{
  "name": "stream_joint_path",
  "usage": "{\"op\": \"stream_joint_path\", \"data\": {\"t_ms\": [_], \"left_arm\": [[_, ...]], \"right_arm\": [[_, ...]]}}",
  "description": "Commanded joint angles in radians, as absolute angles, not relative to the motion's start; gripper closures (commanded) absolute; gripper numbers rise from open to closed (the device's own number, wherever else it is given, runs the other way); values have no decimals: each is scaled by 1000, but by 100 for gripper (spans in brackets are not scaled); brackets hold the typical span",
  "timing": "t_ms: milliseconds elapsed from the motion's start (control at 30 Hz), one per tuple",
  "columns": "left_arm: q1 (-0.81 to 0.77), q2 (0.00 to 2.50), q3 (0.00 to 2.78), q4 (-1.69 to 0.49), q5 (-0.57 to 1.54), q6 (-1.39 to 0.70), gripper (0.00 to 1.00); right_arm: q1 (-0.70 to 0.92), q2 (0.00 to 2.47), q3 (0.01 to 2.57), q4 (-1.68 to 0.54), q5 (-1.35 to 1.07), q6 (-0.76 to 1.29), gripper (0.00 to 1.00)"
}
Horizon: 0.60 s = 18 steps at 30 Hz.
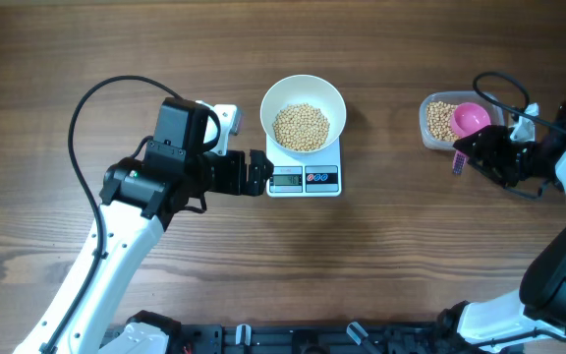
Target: Scoop item into bowl and weigh 150g on scale
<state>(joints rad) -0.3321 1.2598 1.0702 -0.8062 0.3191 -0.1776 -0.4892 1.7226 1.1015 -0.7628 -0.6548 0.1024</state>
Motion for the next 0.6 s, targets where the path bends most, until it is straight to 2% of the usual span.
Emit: {"op": "stream_joint_path", "data": {"t_ms": [0, 233, 400, 567], "left_arm": [[-336, 1262, 1063, -804, 331, -162, 0], [-336, 1262, 1063, -804, 331, -162, 0], [-336, 1262, 1063, -804, 331, -162, 0], [-336, 1262, 1063, -804, 331, -162, 0]], "right_arm": [[-490, 1752, 1091, -753, -682, 107, 48], [-490, 1777, 1091, -744, -683, 108, 54], [-490, 1777, 1091, -741, -683, 108, 64], [-490, 1777, 1091, -739, -683, 108, 63]]}}
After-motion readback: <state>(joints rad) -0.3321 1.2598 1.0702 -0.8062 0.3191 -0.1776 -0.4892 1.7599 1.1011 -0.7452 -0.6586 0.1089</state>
